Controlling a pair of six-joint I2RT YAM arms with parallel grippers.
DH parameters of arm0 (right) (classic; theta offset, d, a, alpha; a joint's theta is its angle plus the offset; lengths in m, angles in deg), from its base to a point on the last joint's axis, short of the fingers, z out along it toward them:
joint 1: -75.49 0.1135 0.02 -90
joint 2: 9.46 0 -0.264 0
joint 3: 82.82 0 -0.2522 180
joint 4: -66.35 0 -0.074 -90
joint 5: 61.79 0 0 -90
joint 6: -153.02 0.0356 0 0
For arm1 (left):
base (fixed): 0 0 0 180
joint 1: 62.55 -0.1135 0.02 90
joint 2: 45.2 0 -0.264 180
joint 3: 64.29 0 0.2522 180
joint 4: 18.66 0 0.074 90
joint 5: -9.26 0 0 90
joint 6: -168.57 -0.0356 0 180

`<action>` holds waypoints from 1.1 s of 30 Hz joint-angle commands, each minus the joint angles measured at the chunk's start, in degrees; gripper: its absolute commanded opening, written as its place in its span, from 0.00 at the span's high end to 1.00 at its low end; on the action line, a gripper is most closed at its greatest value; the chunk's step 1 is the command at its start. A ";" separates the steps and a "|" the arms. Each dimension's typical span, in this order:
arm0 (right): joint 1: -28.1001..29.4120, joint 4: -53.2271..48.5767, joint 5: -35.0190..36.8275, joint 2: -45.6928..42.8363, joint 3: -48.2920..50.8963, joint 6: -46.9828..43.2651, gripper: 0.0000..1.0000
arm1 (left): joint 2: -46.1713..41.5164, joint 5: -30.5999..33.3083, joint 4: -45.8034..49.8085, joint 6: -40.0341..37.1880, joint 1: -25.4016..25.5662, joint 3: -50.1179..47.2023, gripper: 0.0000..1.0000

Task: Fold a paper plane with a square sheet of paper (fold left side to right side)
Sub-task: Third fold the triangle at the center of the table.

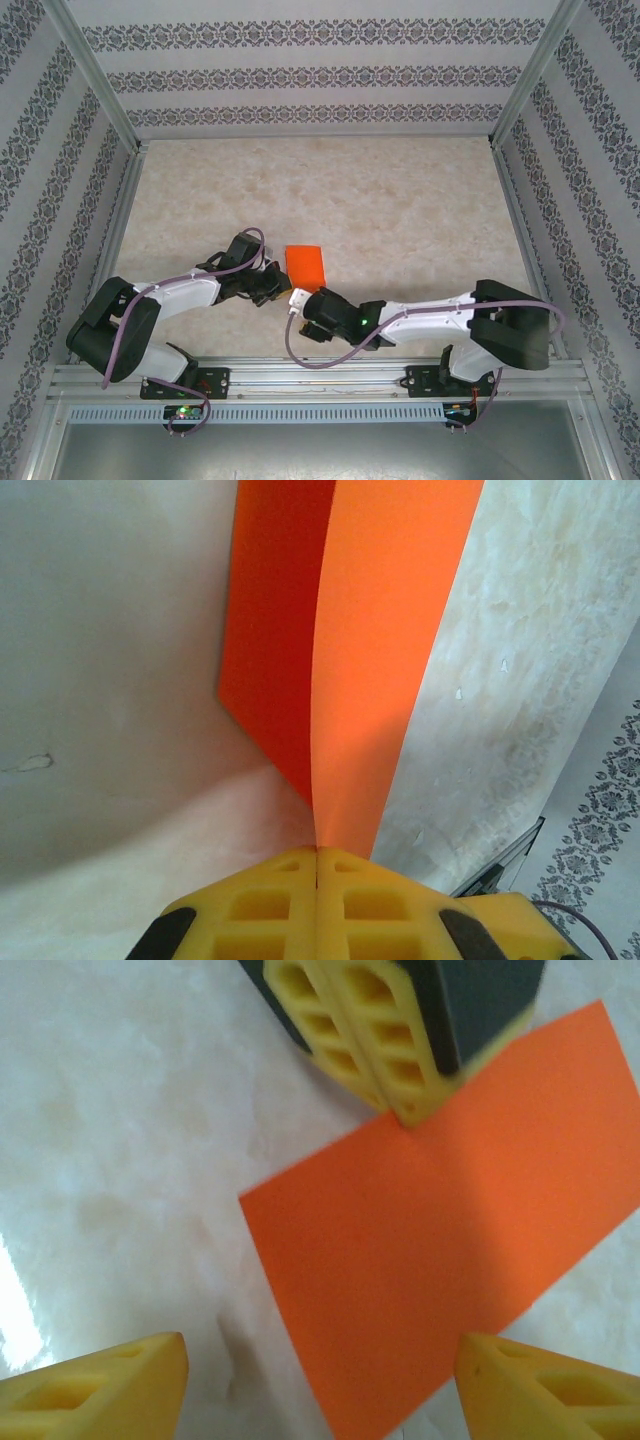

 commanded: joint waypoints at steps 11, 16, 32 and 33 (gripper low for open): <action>0.51 2.08 2.88 6.26 -6.10 -1.20 0.56 | 0.55 -0.57 -2.60 1.28 0.95 0.49 1.00; 0.28 0.95 2.75 6.69 -6.28 -0.33 0.80 | 0.64 -0.74 -2.44 1.08 0.99 0.64 1.00; -4.46 -0.08 -7.91 2.87 -2.84 5.71 1.00 | -6.55 1.00 9.06 -7.04 -4.87 4.19 0.61; -5.07 0.16 -9.50 2.52 -2.47 6.16 1.00 | -6.04 0.55 9.15 -8.17 -5.08 4.97 0.62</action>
